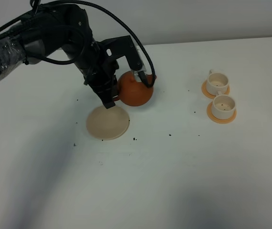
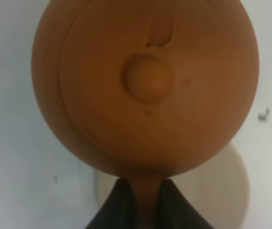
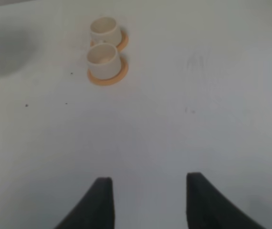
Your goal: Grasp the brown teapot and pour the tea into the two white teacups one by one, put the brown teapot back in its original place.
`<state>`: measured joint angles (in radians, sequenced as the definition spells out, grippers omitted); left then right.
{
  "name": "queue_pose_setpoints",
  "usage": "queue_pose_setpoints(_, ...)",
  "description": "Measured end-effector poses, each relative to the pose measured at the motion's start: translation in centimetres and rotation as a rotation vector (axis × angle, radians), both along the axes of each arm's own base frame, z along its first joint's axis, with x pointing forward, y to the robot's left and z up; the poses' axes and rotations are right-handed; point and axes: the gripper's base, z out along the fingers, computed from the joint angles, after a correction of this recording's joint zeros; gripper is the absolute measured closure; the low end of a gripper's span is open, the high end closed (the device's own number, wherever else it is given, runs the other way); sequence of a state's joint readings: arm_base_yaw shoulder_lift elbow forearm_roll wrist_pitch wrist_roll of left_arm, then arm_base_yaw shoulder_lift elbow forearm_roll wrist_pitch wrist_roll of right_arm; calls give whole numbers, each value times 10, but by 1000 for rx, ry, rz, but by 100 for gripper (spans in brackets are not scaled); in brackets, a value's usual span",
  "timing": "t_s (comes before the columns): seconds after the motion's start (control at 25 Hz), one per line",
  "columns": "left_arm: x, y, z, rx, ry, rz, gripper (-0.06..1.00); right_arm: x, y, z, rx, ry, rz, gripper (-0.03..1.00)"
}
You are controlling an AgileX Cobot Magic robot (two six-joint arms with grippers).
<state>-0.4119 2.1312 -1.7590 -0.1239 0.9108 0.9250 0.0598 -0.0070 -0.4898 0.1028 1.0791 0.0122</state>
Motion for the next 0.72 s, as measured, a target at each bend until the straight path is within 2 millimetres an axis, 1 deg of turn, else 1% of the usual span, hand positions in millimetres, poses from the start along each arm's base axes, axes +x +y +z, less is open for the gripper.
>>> queue_pose_setpoints(0.08, -2, -11, 1, -17, -29, -17, 82, 0, 0, 0, 0, 0, 0, 60)
queue_pose_setpoints(0.2, -3, -22, 2, -38, -64, -29, 82, 0, 0, 0, 0, 0, 0, 60)
queue_pose_setpoints(0.32, -2, -29, -1, -54, -85, -20, 82, 0, 0, 0, 0, 0, 0, 60)
queue_pose_setpoints(0.44, 5, -38, -9, -62, -90, -15, 82, 0, 0, 0, 0, 0, 0, 60)
queue_pose_setpoints(0.56, 15, -48, -18, -72, -98, -12, 82, 0, 0, 0, 0, 0, 0, 60)
queue_pose_setpoints(0.72, 29, -61, -23, -93, -129, -9, 82, 0, 0, 0, 0, 0, 0, 60)
